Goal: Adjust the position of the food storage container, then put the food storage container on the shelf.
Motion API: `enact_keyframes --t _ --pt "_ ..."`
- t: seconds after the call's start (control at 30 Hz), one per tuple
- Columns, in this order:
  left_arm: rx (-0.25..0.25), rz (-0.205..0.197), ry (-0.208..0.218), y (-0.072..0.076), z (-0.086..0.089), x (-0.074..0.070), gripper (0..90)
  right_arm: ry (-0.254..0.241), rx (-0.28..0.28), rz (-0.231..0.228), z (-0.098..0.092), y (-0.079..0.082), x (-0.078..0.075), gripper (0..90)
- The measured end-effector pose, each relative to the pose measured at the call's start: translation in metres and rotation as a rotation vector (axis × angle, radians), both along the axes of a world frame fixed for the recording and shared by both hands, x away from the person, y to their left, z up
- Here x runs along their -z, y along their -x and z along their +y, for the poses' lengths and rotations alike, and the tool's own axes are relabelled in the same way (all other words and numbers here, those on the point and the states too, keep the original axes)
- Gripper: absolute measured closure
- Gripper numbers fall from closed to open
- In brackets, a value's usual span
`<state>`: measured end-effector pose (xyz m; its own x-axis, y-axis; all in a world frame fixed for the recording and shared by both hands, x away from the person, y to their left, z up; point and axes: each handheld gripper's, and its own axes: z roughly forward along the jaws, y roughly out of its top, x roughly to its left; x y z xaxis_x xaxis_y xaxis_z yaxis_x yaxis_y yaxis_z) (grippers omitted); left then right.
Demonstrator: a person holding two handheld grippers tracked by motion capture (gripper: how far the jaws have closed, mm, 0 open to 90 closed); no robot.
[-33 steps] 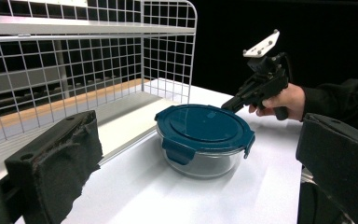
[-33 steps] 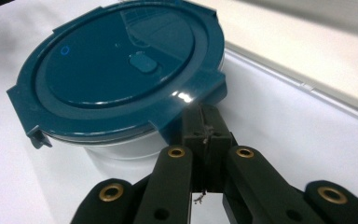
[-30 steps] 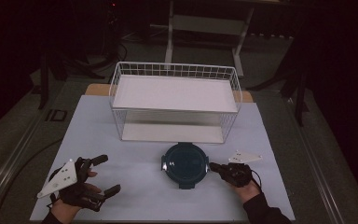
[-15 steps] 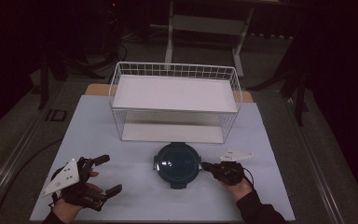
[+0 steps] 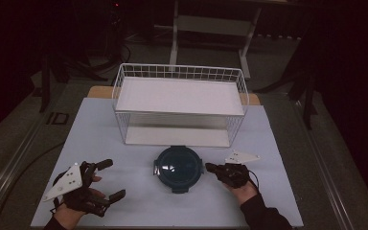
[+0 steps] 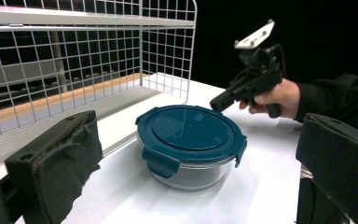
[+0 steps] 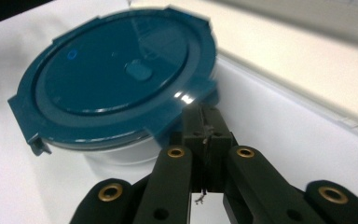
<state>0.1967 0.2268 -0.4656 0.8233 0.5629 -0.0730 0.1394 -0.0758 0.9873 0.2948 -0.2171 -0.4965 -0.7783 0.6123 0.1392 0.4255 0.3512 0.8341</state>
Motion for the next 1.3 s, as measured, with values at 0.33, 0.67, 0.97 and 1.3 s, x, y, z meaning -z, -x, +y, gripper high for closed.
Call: enact_keyframes --t 0.33,0.67,0.97,1.3 --pt "-0.013 0.047 -0.047 -0.008 -0.015 -0.005 0.2 -0.134 -0.068 -0.075 -0.005 0.015 -0.024 13.6" --pt "-0.023 0.150 -0.056 -0.025 -0.042 -0.017 0.2 -0.077 -0.047 -0.210 0.001 0.019 -0.043 14.6" --pt "-0.024 0.252 -0.127 -0.043 -0.063 -0.023 0.2 -0.163 -0.071 -0.216 -0.001 0.018 -0.050 15.9" --pt "-0.056 0.439 -0.082 -0.081 -0.071 -0.011 0.2 -0.133 -0.015 -0.173 -0.001 0.009 -0.050 12.4"
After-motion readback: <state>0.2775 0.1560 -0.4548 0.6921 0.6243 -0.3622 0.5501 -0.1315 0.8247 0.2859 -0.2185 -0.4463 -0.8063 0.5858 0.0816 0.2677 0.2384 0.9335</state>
